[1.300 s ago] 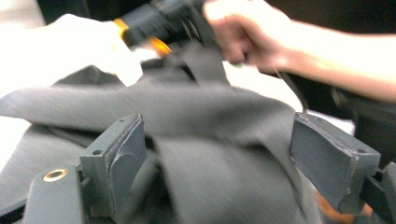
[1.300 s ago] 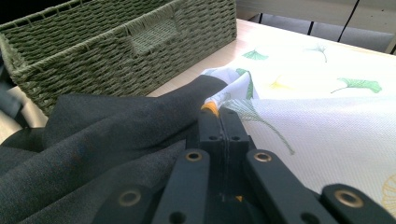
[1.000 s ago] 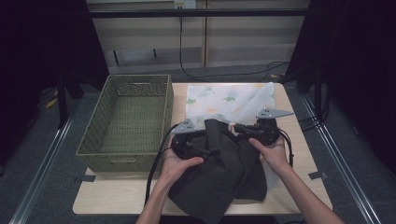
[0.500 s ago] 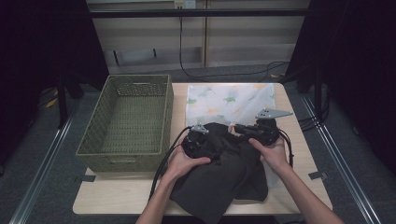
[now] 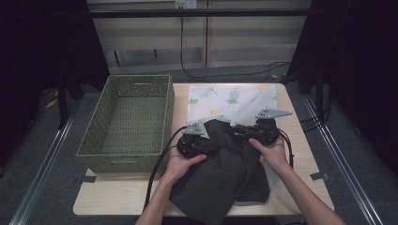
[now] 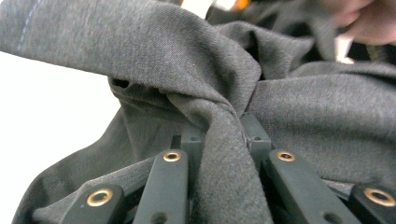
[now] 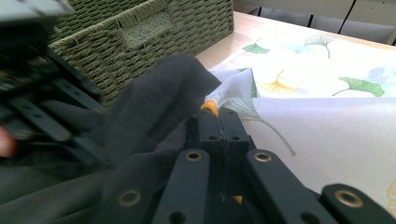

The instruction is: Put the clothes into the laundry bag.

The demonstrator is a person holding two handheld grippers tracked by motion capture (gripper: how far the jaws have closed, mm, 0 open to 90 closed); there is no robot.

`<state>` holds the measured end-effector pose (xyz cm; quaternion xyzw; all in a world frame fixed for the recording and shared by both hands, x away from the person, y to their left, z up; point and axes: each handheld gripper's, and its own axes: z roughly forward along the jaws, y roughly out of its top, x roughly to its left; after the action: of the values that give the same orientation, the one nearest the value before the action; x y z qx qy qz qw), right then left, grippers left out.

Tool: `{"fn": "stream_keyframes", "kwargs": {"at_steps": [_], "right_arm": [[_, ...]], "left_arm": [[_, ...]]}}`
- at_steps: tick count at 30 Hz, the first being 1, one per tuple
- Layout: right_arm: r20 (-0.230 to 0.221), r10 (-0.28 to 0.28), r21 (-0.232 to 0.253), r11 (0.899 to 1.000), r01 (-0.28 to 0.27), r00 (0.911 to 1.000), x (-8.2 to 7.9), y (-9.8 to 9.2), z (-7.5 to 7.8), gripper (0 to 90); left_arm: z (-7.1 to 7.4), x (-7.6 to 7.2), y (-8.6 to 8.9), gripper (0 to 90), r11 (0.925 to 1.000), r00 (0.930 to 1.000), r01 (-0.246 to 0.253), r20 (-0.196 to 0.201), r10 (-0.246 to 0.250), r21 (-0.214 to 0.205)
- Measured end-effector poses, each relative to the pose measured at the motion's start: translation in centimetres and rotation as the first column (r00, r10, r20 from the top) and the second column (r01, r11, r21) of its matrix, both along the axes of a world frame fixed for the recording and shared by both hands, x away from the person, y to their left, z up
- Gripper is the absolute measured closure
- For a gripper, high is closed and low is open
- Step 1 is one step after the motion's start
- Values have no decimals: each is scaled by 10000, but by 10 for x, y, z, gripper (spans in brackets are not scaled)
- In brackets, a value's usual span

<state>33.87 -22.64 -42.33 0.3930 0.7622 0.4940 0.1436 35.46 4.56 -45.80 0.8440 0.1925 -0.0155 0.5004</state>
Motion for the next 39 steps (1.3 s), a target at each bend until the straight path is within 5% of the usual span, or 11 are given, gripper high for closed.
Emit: {"fn": "stream_keyframes", "kwargs": {"at_steps": [8,13,18,20,26,28,33,34,36,37,39], "right_arm": [[-141,198,-194,9996,-201,9997,2,10,-5,900],[-150,203,-201,9996,-206,9997,3,12,-5,900],[-76,285,177,9994,-284,9996,1,10,2,900],[112,426,231,9988,-429,9990,-2,13,9,900],[904,459,1281,9901,-573,9948,-12,7,40,900],[1172,244,1467,9883,-416,9928,-17,2,51,900],[958,91,1411,9897,-226,9954,-19,-5,50,900],[821,37,1183,9929,-135,9966,-18,-7,45,900],[708,35,1114,9937,-114,9975,-17,-7,42,900],[615,46,958,9953,-105,9981,-15,-7,37,900],[550,73,974,9952,-126,9985,-14,-7,34,900]], "left_arm": [[27,-12,-9,766,9971,9962,527,717,-487,-547],[27,-13,-28,767,9926,9878,1193,1040,-1162,-246],[5,-14,-53,769,9822,9790,1732,958,-1797,724],[-5,-16,-68,771,9659,9708,1999,1000,-2179,1644],[-15,-10,-77,777,9508,9695,2162,661,-2359,2217],[-17,-9,-79,778,9472,9675,2111,865,-2377,2414],[-19,-3,-72,770,9592,9799,1412,1033,-1706,2448],[-20,5,-66,737,9750,9888,932,958,-1144,2019],[-20,9,-63,697,9822,9922,775,834,-929,1713],[-18,11,-59,564,9861,9946,738,619,-838,1487],[-14,12,-50,482,9945,9979,564,267,-590,881]]}}
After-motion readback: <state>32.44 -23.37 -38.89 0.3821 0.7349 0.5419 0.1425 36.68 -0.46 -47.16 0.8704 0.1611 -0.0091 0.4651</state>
